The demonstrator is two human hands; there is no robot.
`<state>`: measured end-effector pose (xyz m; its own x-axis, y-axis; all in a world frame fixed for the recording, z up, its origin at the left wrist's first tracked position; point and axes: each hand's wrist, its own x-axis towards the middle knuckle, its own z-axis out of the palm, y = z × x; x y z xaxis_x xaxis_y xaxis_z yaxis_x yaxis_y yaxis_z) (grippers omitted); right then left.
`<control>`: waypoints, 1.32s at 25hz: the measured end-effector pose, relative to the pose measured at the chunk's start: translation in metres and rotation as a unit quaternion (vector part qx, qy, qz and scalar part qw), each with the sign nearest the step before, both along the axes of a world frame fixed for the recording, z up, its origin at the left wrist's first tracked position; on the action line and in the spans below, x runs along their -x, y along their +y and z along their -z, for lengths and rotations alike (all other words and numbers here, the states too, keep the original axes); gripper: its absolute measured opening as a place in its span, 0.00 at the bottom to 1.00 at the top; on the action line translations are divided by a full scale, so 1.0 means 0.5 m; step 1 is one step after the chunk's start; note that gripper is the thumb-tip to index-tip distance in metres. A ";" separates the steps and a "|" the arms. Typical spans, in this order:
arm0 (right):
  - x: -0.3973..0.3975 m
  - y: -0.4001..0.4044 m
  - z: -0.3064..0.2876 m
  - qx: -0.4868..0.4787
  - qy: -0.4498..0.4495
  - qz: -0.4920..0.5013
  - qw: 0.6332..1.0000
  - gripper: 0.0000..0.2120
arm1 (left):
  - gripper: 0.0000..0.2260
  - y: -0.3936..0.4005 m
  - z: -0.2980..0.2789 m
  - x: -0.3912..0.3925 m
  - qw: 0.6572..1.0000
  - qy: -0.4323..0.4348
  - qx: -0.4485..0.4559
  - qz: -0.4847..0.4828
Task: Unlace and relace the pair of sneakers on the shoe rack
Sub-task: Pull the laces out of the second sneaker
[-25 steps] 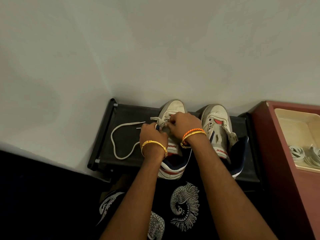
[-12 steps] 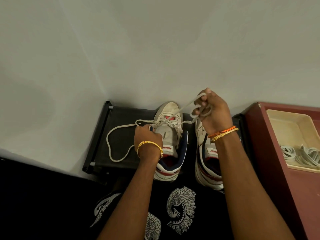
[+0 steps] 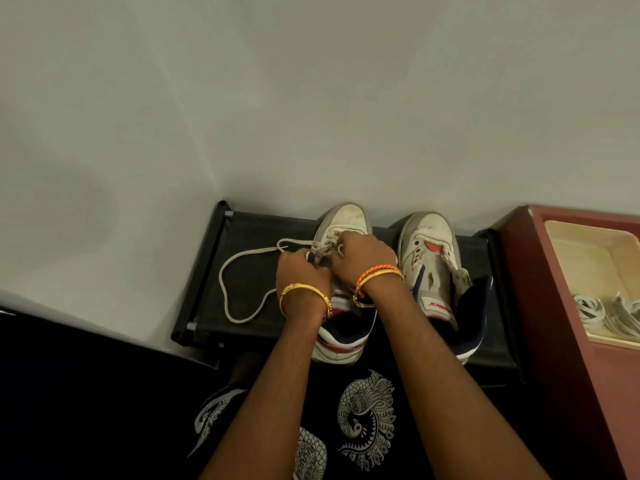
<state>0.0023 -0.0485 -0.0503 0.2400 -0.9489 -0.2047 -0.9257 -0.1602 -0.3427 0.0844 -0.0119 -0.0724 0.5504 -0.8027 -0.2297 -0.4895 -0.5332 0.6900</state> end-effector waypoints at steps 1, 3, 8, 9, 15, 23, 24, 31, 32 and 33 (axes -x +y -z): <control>-0.004 0.001 -0.001 0.010 0.026 -0.010 1.000 0.15 | 0.06 0.000 0.001 0.000 1.000 0.002 0.003 0.000; -0.004 0.000 -0.007 0.017 0.029 -0.030 0.999 0.15 | 0.06 0.000 0.001 0.001 1.000 -0.001 0.005 0.000; 0.044 -0.014 -0.056 -0.143 -0.299 0.055 0.942 0.15 | 0.09 -0.004 0.002 0.002 0.999 -0.007 -0.016 -0.029; 0.058 -0.019 -0.065 -0.121 -0.365 0.112 0.916 0.17 | 0.10 -0.003 0.000 0.003 0.999 -0.007 -0.020 -0.031; 0.124 -0.041 -0.047 0.009 -0.481 0.342 0.807 0.07 | 0.18 -0.002 -0.034 0.007 0.992 -0.103 0.005 0.077; 0.093 0.005 -0.045 0.100 -0.255 0.146 0.951 0.12 | 0.13 -0.038 -0.040 0.027 0.924 -0.270 -0.001 0.271; 0.078 0.020 -0.043 0.047 -0.220 0.118 0.967 0.11 | 0.13 -0.042 -0.037 0.025 0.916 -0.286 -0.023 0.281; 0.038 0.004 -0.007 -0.039 -0.100 0.180 0.978 0.14 | 0.18 -0.058 -0.021 0.025 0.884 -0.331 -0.099 0.316; 0.040 -0.002 -0.006 -0.047 -0.098 0.180 0.978 0.14 | 0.19 -0.058 -0.019 0.027 0.886 -0.327 -0.097 0.315; 0.044 -0.008 -0.004 -0.057 -0.103 0.180 0.977 0.13 | 0.20 -0.058 -0.016 0.029 0.890 -0.320 -0.096 0.311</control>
